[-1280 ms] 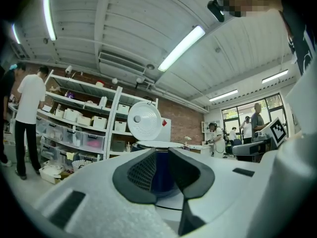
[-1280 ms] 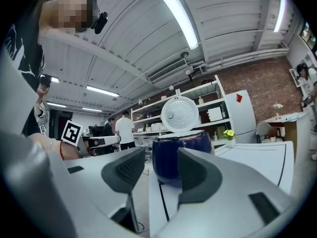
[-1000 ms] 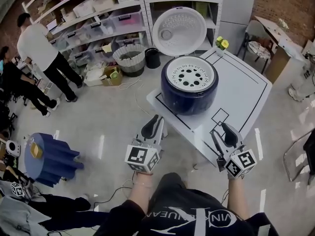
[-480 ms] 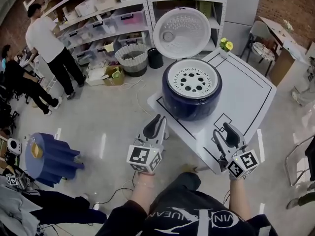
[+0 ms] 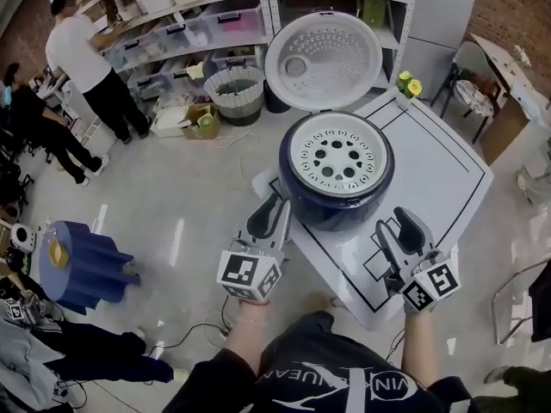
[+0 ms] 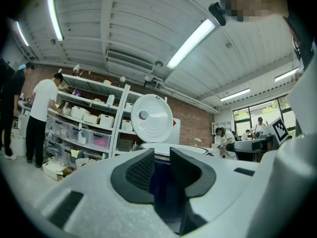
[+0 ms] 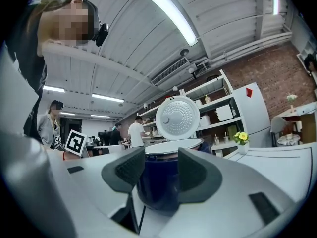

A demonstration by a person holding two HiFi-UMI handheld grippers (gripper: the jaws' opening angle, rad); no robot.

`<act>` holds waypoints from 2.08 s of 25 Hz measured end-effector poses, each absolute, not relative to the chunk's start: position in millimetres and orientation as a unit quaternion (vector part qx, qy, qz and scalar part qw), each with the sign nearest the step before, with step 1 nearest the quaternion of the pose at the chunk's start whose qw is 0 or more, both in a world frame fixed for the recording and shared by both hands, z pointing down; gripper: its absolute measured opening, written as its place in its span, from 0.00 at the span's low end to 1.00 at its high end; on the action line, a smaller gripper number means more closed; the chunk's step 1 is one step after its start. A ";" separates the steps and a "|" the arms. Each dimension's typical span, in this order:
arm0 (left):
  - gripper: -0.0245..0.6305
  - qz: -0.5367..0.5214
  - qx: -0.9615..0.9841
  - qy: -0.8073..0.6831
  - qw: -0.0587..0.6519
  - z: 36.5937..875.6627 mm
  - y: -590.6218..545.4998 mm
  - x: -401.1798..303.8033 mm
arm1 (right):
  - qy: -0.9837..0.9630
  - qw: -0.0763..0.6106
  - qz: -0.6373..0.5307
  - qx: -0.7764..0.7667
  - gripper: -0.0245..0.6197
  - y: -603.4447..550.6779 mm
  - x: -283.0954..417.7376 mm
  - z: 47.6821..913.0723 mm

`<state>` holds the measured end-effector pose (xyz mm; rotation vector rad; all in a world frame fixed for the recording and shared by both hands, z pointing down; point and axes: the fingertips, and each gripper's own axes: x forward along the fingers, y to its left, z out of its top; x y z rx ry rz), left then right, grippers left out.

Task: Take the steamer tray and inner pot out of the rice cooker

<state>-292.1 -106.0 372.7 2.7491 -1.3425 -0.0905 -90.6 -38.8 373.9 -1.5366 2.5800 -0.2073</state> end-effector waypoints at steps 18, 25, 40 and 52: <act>0.24 -0.009 0.877 -0.478 0.051 359.6 -182.6 -254.2 | 0.867 -0.059 -0.050 -0.492 0.33 -155.1 -65.1 355.4; 0.26 -0.001 0.871 -0.489 0.046 358.5 -194.7 -248.2 | 0.862 -0.170 -0.003 -0.477 0.33 -202.7 -67.5 358.8; 0.26 0.040 0.837 -0.545 0.044 369.3 -191.3 -239.8 | 0.842 -0.371 0.045 -0.389 0.37 -283.4 -85.1 396.2; 0.26 0.047 0.811 -0.582 0.042 368.5 -190.7 -239.9 | 0.842 -0.410 0.073 -0.342 0.26 -296.4 -88.6 407.0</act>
